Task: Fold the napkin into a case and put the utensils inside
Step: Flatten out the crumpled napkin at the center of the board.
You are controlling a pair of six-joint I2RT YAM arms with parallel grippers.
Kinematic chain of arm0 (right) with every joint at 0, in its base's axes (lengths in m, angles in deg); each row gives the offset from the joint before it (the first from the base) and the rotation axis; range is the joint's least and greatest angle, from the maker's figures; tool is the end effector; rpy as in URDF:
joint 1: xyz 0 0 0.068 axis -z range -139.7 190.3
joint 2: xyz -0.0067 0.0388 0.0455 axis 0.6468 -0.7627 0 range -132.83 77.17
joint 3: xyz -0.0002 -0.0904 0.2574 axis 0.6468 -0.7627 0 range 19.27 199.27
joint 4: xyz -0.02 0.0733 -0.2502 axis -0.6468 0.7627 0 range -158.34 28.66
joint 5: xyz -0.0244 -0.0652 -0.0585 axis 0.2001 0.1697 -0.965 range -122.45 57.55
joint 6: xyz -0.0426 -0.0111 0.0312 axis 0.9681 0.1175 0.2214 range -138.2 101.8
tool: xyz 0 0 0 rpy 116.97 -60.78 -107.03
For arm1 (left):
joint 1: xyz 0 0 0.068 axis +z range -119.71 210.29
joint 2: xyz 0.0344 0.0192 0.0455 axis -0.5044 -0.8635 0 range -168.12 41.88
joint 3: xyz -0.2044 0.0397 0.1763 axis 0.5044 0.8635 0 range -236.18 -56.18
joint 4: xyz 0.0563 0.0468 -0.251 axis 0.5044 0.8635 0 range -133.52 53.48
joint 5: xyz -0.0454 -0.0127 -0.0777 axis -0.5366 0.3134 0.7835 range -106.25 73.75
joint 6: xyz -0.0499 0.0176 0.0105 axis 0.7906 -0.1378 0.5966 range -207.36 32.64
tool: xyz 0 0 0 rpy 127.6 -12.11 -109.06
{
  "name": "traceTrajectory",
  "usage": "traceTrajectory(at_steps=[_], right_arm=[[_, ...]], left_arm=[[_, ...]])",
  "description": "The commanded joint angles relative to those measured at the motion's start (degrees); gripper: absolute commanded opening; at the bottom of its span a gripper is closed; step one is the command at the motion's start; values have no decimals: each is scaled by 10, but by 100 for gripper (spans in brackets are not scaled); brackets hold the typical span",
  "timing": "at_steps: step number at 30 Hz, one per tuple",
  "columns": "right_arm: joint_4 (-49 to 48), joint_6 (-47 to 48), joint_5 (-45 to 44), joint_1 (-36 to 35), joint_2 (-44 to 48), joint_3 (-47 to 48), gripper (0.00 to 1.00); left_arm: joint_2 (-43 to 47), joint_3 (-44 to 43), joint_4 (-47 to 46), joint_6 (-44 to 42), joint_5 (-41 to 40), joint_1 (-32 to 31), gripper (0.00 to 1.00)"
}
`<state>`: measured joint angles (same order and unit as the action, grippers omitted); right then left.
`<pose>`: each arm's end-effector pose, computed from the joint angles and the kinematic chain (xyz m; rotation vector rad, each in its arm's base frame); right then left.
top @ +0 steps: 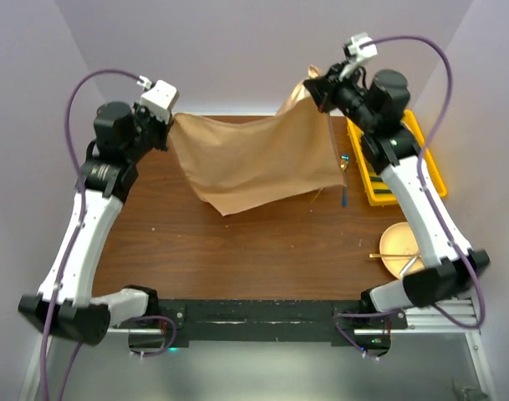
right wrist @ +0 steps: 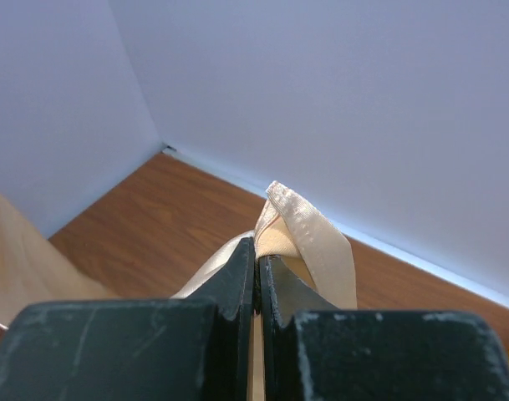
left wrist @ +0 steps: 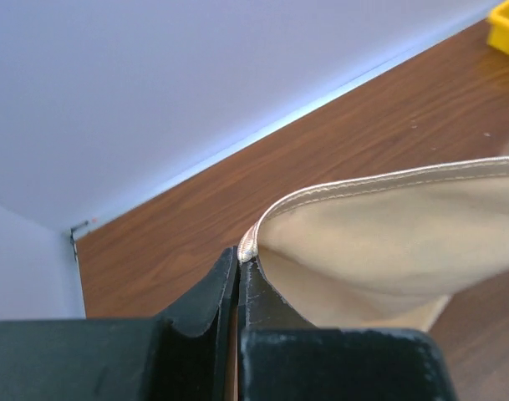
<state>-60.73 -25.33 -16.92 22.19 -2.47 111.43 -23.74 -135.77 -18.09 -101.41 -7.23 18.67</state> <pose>0.2885 0.1043 0.4941 -0.3645 1.4688 0.5556 0.2353 -0.0540 0.4496 0.5033 1.6966 -0.1086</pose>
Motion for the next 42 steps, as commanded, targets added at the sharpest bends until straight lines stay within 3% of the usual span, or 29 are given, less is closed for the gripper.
traceTrajectory(at_steps=[1, 6, 11, 16, 19, 22, 26, 31, 34, 37, 40, 41, 42], right_arm=[[-67, -23, -22, -2, -129, 85, 0], [-64, -20, -60, -2, -277, 302, 0], [-95, -40, -63, -2, -393, 507, 0], [-145, -52, -60, -10, -390, 532, 0], [-166, -57, -30, -13, -334, 439, 0], [-154, -60, -7, -17, -278, 276, 0], [-153, -68, 11, -20, -207, 98, 0], [-113, -60, 45, -29, -140, -77, 0], [-93, -47, 66, -29, -101, -159, 0], [-56, -38, 91, -30, -59, -231, 0], [43, -16, 109, -31, -45, -262, 54], [79, -1, 111, -30, -36, -262, 84], [140, 27, 113, -30, -27, -261, 92]], left_arm=[[-116, -81, -97, 56, -65, 51, 0], [-262, -242, -148, 135, 6, 116, 0], [-307, -359, -207, 148, 71, 154, 0], [-286, -375, -209, 154, 91, 201, 0], [-238, -308, -220, 126, 115, 232, 0], [-189, -220, -212, 74, 164, 250, 0], [-111, -46, -169, -40, 272, 252, 0], [-13, 119, -16, -209, 317, 252, 0], [38, 230, 72, -298, 305, 253, 0], [90, 288, 130, -355, 293, 252, 0], [116, 317, 201, -425, 267, 253, 7], [116, 321, 215, -443, 250, 253, 11], [115, 325, 246, -452, 233, 254, 16]])
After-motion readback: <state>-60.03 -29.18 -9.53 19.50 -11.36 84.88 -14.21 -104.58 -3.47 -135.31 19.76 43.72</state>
